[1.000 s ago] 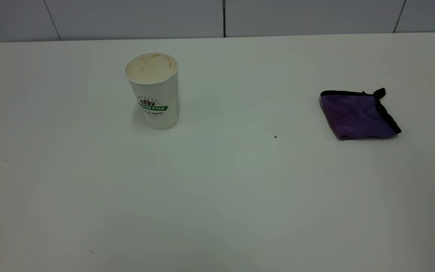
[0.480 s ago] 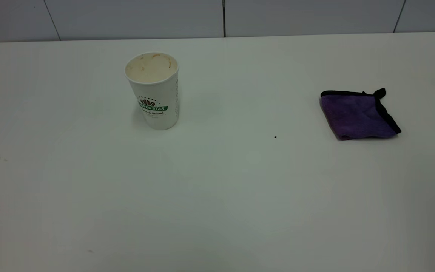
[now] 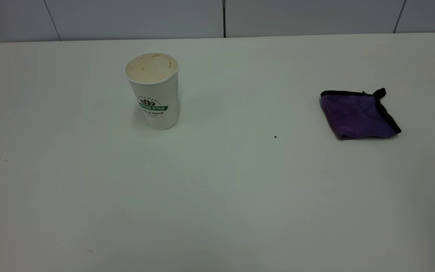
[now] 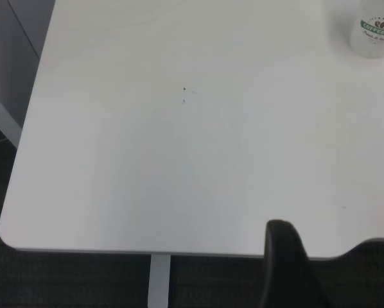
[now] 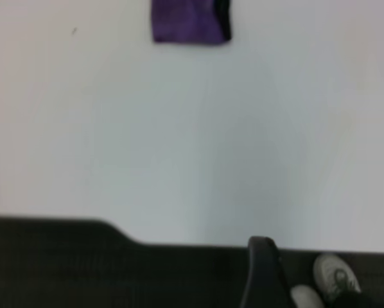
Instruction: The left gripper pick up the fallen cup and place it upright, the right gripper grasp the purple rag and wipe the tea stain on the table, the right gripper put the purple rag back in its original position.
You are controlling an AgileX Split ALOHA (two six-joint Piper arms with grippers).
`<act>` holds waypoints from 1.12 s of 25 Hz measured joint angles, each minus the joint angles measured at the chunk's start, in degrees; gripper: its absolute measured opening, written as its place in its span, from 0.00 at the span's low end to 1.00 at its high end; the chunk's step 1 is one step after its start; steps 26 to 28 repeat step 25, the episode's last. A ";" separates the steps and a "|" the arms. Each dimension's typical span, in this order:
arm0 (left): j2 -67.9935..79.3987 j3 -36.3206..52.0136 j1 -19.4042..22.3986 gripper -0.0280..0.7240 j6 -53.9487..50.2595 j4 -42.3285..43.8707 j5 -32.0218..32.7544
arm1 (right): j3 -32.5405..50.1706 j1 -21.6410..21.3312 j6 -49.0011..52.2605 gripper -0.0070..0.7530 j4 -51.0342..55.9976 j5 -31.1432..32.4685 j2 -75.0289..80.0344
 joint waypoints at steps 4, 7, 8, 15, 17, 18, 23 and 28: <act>0.00 0.00 0.00 0.62 0.00 0.00 0.00 | 0.00 -3.47 0.00 0.71 0.00 0.05 -6.29; 0.00 0.00 0.00 0.62 0.00 0.00 0.00 | 0.00 -4.03 0.00 0.71 0.00 0.15 -9.82; 0.00 0.00 0.00 0.62 0.00 0.00 0.00 | 0.00 -4.03 0.00 0.71 0.00 0.20 -10.78; 0.00 0.00 0.00 0.62 0.05 0.00 0.00 | 0.00 -4.03 0.00 0.71 0.06 0.45 -12.90; 0.00 0.00 0.00 0.62 0.05 0.00 0.00 | 0.00 -4.03 0.00 0.71 0.06 0.45 -12.90; 0.00 0.00 0.00 0.62 0.05 0.00 0.00 | 0.00 -4.03 0.00 0.71 0.06 0.45 -12.90; 0.00 0.00 0.00 0.62 0.11 0.00 0.00 | 0.00 -4.03 0.00 0.71 0.12 0.45 -12.90; 0.00 0.00 0.00 0.62 0.11 0.00 0.00 | 0.00 -4.03 0.00 0.71 0.12 0.45 -12.90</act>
